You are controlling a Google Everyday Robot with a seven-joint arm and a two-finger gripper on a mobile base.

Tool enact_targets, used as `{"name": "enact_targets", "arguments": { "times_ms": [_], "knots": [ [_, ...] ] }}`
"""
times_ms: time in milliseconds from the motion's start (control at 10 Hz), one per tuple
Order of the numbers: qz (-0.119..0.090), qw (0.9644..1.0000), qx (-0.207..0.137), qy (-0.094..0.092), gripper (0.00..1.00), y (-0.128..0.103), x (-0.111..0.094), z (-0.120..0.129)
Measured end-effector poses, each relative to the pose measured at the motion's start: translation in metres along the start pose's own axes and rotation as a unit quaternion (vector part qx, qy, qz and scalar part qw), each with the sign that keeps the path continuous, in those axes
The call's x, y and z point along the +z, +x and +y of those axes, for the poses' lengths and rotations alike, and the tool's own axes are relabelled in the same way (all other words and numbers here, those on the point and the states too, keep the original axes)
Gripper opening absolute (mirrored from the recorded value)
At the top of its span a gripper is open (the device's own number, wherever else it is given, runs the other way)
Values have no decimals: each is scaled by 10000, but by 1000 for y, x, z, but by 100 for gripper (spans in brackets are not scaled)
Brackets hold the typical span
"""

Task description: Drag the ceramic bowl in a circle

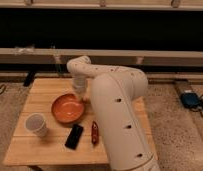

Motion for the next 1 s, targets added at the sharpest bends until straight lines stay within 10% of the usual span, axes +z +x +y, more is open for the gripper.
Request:
{"name": "enact_targets", "arguments": {
  "times_ms": [1000],
  "knots": [
    [95,9995,140,259,18,-51,-9,-71]
  ]
}}
